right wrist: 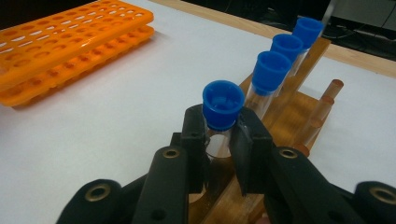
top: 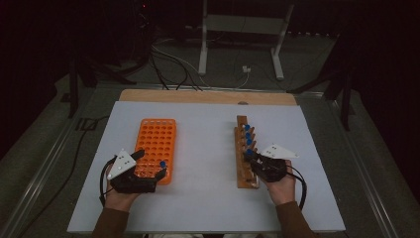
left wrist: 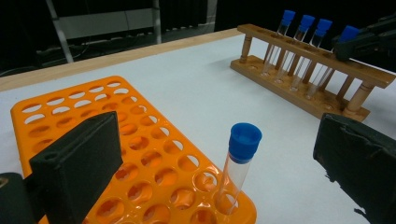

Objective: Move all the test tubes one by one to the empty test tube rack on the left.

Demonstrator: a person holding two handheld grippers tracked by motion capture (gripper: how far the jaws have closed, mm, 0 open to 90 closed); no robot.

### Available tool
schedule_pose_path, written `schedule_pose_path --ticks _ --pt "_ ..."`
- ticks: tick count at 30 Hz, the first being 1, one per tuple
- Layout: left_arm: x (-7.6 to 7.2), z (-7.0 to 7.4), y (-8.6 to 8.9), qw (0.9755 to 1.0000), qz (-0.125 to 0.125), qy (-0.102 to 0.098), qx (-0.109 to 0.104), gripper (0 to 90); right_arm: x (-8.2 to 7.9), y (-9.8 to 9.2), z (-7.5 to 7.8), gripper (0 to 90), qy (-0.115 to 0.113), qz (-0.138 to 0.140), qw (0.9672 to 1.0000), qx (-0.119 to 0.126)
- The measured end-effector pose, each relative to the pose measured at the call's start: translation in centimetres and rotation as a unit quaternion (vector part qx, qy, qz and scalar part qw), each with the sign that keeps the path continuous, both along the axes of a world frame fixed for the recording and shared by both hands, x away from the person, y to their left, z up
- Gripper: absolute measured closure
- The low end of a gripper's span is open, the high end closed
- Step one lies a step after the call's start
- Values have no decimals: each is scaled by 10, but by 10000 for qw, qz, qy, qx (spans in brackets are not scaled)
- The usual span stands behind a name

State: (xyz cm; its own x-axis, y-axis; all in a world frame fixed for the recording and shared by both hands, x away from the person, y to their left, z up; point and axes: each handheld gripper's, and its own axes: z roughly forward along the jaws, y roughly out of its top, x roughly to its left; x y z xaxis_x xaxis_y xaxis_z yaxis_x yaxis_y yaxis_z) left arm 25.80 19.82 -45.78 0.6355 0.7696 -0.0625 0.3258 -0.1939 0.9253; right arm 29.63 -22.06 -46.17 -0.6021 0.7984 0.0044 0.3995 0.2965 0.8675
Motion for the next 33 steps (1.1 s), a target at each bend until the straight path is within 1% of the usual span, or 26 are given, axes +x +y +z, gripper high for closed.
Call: schedule_pose_path --ticks 7,11,15,19,27,33 --pt "0 0 -1 10000 0 4 24 17 -1 0 1 772 -36 -25 10000 -18" --pt "0 0 0 10000 18 -1 3 17 -1 -1 4 772 -47 -47 10000 -3" --pt "-1 1 0 10000 33 -7 -15 17 -1 -3 9 773 -68 -46 10000 20" --pt "0 2 -1 10000 2 -6 -10 17 0 -6 14 773 -74 -33 9999 93" --pt "2 5 -4 10000 -27 -24 -73 17 2 -9 25 774 -122 23 9997 212" --pt "3 9 -9 9999 -70 -48 -107 17 3 -7 34 775 -193 88 9995 217"
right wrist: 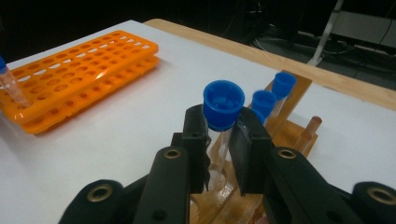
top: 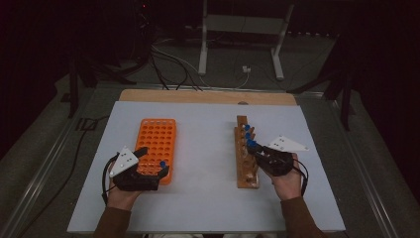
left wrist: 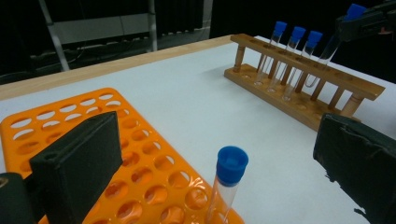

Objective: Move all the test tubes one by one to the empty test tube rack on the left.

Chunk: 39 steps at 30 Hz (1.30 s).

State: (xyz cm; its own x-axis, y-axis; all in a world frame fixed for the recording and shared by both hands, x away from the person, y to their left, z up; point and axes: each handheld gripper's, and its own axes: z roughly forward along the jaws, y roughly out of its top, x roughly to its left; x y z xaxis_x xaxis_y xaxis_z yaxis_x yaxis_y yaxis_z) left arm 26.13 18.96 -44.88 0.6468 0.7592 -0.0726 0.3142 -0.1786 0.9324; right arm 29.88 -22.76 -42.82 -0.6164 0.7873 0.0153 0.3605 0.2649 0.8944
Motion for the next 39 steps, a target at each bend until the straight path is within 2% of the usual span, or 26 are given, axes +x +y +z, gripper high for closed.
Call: schedule_pose_path --ticks 14,21,35,39 --pt "5 6 -23 9997 -260 -31 -31 19 -4 3 21 776 -249 111 9996 -23" --pt "8 10 -33 9993 -367 -61 -65 29 -5 6 32 776 -340 220 9992 64" --pt "9 17 -50 9983 -566 -46 122 51 -3 29 29 776 -210 565 9979 236" --pt "9 19 -55 9982 -566 -91 201 92 -3 36 27 776 -165 678 9972 286"
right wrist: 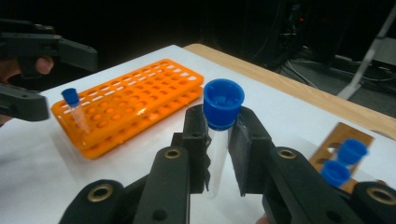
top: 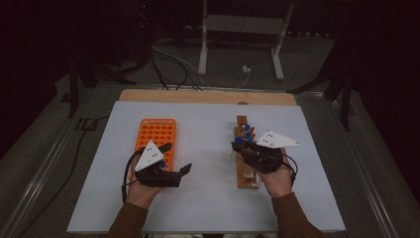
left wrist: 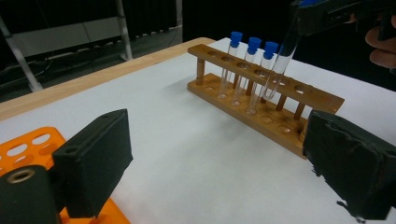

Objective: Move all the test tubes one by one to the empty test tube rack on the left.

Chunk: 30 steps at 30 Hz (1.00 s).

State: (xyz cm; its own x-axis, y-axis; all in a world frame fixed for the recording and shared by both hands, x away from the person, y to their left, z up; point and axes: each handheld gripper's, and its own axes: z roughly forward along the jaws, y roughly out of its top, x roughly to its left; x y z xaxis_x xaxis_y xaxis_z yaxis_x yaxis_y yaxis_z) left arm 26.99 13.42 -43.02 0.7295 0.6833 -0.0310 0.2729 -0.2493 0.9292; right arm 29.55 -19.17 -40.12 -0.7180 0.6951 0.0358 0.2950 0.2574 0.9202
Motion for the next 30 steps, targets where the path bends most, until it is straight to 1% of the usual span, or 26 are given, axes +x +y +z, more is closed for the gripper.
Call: schedule_pose_path --ticks 6,8,12,14,15,16,18,21,23,27,30 --pt "0 1 -12 9999 -136 -21 81 139 -2 12 -2 776 59 173 9998 41" --pt "0 0 -16 9997 -175 -38 139 158 -2 17 -2 775 73 240 9997 69" --pt "1 -1 -24 9997 -187 -24 146 170 -3 26 -2 775 100 367 9992 80" --pt "2 -1 -27 9997 -196 -4 147 214 -4 31 -2 775 126 431 9990 89" --pt "2 -2 -29 9998 -155 15 155 235 -4 33 -2 776 136 466 9988 101" --pt "3 -2 -30 9997 -149 14 192 251 -5 35 -2 775 134 504 9986 88" --pt "3 -3 -33 9996 -213 22 166 323 -6 40 -2 775 153 560 9983 91" --pt "3 -4 -37 9992 -331 33 208 400 -8 47 -1 775 159 644 9977 100" --pt "3 -5 -41 9989 -391 40 257 438 -8 51 0 775 165 695 9974 130" --pt "3 -7 -46 9984 -498 59 254 501 -10 59 1 775 211 807 9963 192" --pt "2 -7 -47 9981 -556 52 244 550 -12 66 -1 775 215 916 9954 155"
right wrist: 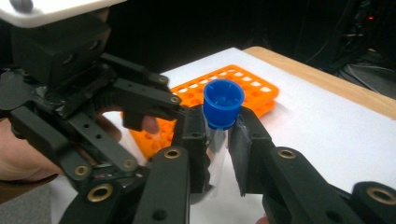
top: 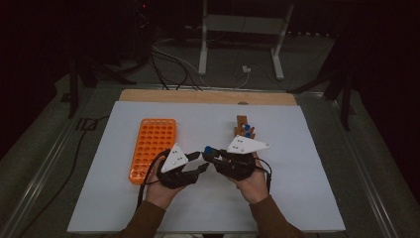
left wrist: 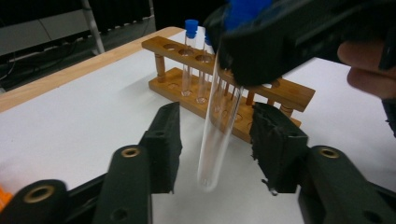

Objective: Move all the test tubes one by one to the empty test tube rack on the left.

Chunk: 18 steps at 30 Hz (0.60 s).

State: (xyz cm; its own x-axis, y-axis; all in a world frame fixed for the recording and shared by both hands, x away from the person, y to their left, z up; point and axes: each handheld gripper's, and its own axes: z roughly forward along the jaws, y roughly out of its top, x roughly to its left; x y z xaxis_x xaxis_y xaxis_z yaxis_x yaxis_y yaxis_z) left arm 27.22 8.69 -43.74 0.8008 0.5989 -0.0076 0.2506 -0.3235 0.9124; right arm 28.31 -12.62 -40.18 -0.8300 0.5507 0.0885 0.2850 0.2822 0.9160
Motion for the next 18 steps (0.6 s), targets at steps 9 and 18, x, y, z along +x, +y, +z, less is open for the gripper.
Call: schedule_pose_path --ticks 9,18 --pt "-2 1 2 9999 -19 -114 36 698 0 7 -3 775 76 91 9999 -52" --pt "-3 1 3 9997 -103 -182 103 770 0 8 -4 773 109 123 9998 -69"
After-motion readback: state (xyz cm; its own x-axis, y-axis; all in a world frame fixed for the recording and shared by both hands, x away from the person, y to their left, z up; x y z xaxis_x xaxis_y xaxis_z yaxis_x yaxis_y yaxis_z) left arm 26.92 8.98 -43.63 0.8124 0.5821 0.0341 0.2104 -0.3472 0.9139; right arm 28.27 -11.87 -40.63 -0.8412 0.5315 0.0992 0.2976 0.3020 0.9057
